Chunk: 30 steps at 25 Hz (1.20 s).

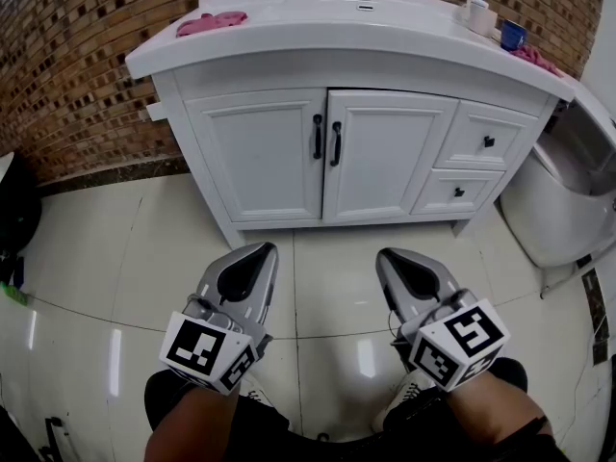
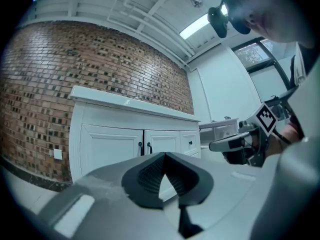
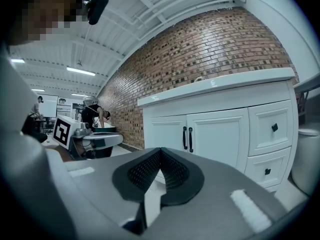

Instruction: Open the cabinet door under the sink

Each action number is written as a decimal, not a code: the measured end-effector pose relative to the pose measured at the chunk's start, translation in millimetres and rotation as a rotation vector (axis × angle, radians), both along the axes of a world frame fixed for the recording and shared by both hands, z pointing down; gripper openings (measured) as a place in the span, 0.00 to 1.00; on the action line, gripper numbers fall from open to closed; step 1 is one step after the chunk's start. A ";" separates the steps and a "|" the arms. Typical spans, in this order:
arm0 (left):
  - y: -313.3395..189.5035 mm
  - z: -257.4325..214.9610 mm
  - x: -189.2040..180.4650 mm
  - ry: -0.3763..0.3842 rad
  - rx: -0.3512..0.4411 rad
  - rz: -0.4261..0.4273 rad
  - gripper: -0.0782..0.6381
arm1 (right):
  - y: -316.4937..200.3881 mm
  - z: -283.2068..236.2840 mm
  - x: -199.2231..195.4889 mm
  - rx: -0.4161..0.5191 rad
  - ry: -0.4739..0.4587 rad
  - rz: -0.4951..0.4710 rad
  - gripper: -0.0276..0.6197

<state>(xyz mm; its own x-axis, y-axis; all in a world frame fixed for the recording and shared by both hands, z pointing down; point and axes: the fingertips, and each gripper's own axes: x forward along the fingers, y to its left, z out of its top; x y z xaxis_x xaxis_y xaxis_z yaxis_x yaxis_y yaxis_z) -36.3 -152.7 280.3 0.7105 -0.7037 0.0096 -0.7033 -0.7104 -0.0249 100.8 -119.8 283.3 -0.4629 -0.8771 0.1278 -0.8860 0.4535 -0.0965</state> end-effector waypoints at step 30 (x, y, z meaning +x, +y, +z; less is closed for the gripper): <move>-175.7 33.0 70.3 0.024 0.010 -0.022 0.18 | -82.7 37.8 65.5 -0.099 -0.052 0.049 0.05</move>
